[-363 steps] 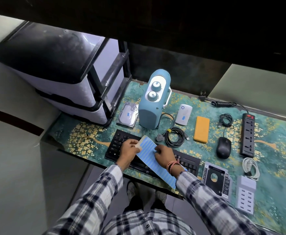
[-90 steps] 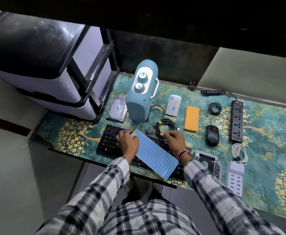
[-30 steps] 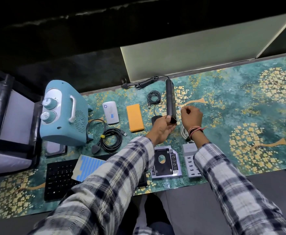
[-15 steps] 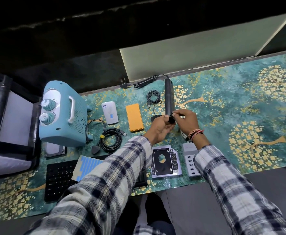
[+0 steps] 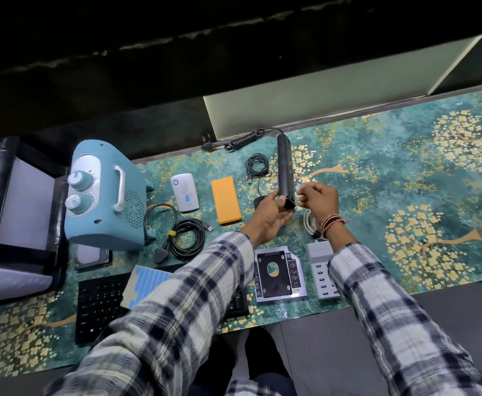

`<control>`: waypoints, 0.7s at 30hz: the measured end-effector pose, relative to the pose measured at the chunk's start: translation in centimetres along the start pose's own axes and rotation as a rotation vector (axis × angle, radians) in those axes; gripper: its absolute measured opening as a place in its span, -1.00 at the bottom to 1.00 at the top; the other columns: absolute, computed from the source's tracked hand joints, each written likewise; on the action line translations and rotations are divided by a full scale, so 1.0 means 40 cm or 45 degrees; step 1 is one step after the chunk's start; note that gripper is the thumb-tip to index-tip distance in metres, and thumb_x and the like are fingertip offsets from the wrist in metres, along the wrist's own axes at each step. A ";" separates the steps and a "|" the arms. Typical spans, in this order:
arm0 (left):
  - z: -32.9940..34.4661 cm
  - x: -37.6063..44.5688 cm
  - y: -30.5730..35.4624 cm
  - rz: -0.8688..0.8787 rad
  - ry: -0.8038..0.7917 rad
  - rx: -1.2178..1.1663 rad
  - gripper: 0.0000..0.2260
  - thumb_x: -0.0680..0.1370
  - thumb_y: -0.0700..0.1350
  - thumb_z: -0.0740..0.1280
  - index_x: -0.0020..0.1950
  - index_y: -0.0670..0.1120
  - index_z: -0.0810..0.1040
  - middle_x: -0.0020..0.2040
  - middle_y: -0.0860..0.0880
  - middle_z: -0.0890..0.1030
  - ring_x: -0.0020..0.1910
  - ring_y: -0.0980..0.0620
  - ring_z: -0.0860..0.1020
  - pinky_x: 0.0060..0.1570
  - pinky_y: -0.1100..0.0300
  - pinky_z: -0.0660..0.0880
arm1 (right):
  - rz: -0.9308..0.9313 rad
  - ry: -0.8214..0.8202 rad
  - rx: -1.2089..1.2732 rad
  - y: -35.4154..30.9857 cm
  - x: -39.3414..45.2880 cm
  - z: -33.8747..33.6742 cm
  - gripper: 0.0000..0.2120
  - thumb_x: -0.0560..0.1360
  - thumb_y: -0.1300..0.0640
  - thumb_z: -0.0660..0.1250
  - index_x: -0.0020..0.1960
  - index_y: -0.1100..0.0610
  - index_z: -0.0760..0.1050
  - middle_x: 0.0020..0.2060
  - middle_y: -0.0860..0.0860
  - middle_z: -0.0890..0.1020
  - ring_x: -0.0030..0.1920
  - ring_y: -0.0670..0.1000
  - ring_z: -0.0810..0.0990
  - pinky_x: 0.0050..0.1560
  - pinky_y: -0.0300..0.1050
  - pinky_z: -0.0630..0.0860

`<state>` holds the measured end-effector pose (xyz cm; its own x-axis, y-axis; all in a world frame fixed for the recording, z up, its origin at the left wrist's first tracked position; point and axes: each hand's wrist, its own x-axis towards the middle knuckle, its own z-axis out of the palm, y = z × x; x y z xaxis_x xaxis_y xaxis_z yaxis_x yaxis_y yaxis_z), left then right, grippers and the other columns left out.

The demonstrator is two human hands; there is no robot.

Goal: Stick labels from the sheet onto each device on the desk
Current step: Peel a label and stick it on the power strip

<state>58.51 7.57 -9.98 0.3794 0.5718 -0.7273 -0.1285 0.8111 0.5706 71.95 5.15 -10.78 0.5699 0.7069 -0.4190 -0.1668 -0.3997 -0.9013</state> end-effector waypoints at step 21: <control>-0.004 0.000 0.012 0.140 -0.003 0.142 -0.90 0.63 -0.10 0.34 0.10 -0.05 0.47 0.12 -0.21 0.58 0.05 -0.18 0.59 0.21 -0.04 0.59 | -0.137 -0.215 -0.005 0.020 -0.037 0.008 -0.89 0.47 0.29 0.40 -0.05 0.31 0.67 -0.12 0.25 0.70 -0.05 0.20 0.70 -0.09 0.12 0.66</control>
<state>58.32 7.98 -9.78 0.3711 0.6560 -0.6573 -0.0670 0.7249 0.6856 70.70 3.97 -10.93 0.4408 0.8336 -0.3329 -0.1091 -0.3184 -0.9417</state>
